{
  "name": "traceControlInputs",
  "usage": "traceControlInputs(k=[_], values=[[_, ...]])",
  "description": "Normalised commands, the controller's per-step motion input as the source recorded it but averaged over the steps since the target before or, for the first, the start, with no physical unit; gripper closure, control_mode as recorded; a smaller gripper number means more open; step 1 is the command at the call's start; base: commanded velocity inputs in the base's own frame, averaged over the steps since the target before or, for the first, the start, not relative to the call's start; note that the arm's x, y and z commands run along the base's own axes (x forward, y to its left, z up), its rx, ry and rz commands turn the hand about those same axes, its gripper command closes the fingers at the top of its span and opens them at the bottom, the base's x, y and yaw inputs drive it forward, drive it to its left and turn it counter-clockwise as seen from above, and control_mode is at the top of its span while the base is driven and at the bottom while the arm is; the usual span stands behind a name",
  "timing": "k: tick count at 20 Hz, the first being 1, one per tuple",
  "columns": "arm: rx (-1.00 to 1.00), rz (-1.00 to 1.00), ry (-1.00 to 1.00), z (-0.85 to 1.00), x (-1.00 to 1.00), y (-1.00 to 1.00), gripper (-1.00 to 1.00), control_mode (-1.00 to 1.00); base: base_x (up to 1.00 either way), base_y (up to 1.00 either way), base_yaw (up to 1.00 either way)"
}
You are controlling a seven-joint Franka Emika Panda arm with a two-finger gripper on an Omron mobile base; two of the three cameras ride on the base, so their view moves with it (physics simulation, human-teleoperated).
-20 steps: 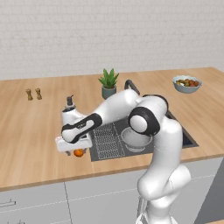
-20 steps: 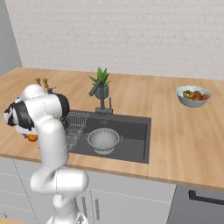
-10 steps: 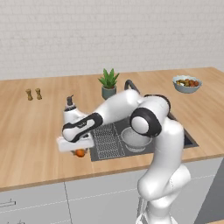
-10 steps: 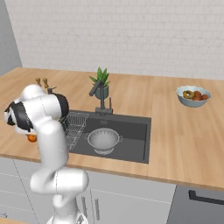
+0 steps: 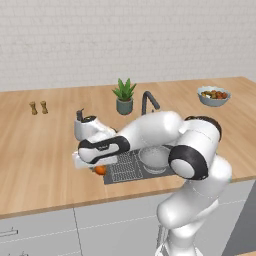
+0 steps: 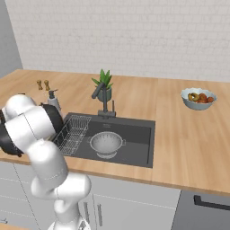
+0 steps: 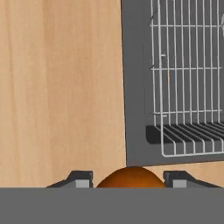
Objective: Put the colander in the sink, put the tangerine in the colander, and turn on the sink faucet and pour water over the colander.
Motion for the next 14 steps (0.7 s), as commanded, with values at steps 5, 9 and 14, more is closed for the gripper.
traceControlInputs(k=[5, 9, 14], values=[[0.04, 0.00, -0.15, 0.57, 0.00, -0.65, 1.00, -1.00, 0.00, 0.00, 0.00], [0.01, 0.02, -0.04, 0.15, 0.02, -0.62, 1.00, -1.00, 0.00, 0.00, 0.00], [0.00, 0.00, -0.07, 0.10, 0.06, -0.75, 1.00, -1.00, 0.00, 0.00, 0.00]])
